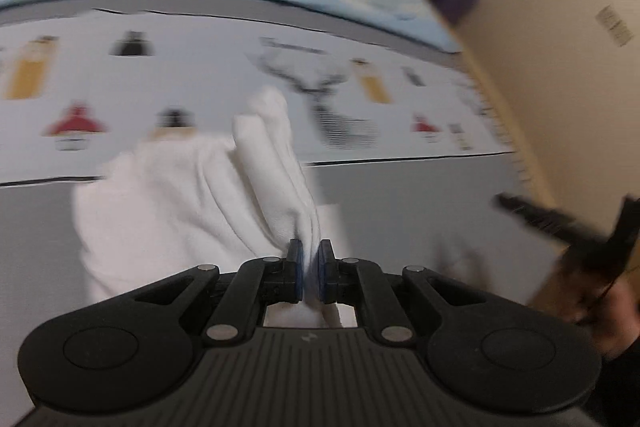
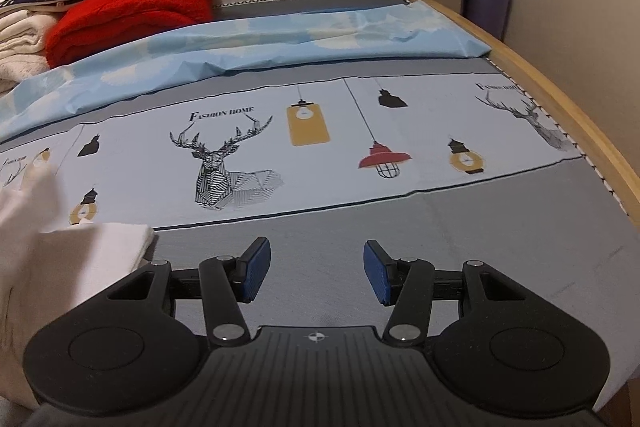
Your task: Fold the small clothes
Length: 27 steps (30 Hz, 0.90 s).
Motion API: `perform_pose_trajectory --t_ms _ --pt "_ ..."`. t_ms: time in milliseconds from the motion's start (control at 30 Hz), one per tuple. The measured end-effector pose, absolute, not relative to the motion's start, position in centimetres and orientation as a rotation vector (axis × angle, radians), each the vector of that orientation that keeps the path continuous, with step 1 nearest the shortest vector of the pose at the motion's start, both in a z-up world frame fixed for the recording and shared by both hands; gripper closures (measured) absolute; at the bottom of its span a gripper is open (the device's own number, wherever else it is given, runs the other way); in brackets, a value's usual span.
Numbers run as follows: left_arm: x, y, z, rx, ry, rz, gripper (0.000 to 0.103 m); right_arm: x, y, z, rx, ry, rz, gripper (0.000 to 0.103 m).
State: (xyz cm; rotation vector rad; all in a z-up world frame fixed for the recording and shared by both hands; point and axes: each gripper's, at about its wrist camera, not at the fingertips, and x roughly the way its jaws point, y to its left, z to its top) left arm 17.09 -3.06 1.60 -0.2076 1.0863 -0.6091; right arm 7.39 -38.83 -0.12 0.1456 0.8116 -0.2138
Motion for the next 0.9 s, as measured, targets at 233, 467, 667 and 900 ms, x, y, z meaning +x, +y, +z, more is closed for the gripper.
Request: perform_pose_trajectory --t_ms 233,467,667,900 --pt "17.3 -9.5 1.4 -0.274 1.108 -0.710 0.077 8.0 -38.1 -0.4 0.166 0.823 -0.177 0.050" --pt "17.7 -5.3 1.4 -0.154 1.137 -0.686 0.074 9.8 -35.0 -1.7 0.199 0.878 -0.057 0.049" --pt "16.1 -0.2 -2.0 -0.085 1.191 -0.681 0.075 12.3 -32.3 -4.2 0.403 0.963 0.038 0.049" --pt "17.0 6.8 -2.5 -0.129 1.168 -0.512 0.075 16.6 -29.2 -8.6 0.550 1.090 0.017 0.050"
